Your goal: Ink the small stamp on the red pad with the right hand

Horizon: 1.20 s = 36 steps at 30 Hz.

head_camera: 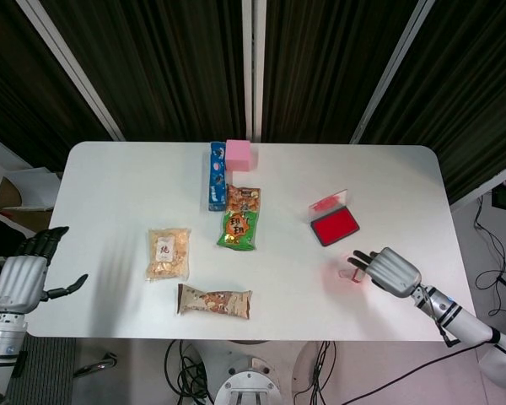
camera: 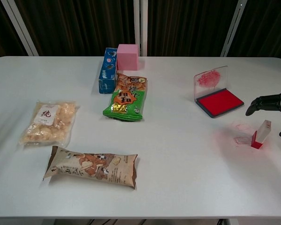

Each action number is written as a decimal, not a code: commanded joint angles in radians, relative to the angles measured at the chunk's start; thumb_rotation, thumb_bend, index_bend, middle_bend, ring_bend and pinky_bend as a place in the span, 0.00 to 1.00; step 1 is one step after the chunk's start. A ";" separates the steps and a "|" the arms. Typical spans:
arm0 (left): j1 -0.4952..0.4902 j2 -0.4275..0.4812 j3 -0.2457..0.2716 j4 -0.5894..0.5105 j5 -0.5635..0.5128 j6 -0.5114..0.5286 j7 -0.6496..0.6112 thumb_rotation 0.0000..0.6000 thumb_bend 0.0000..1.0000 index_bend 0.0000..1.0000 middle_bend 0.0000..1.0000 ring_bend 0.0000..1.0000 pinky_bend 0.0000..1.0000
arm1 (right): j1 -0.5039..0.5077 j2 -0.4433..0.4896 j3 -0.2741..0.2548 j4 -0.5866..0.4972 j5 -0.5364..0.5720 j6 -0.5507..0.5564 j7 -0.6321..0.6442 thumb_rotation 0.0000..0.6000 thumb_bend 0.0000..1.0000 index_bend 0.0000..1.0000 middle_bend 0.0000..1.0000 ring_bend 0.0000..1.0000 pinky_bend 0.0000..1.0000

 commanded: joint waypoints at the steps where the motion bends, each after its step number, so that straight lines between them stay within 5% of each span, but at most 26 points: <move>1: 0.000 -0.001 0.000 0.003 -0.001 -0.001 -0.004 0.50 0.17 0.11 0.14 0.12 0.21 | 0.005 -0.014 -0.004 0.017 0.006 0.009 0.012 1.00 0.21 0.28 0.29 0.61 0.87; 36: 0.009 -0.005 -0.001 0.043 -0.013 0.001 -0.048 0.50 0.17 0.11 0.13 0.12 0.21 | 0.004 -0.157 -0.050 0.210 0.051 0.076 0.107 1.00 0.23 0.49 0.45 0.62 0.87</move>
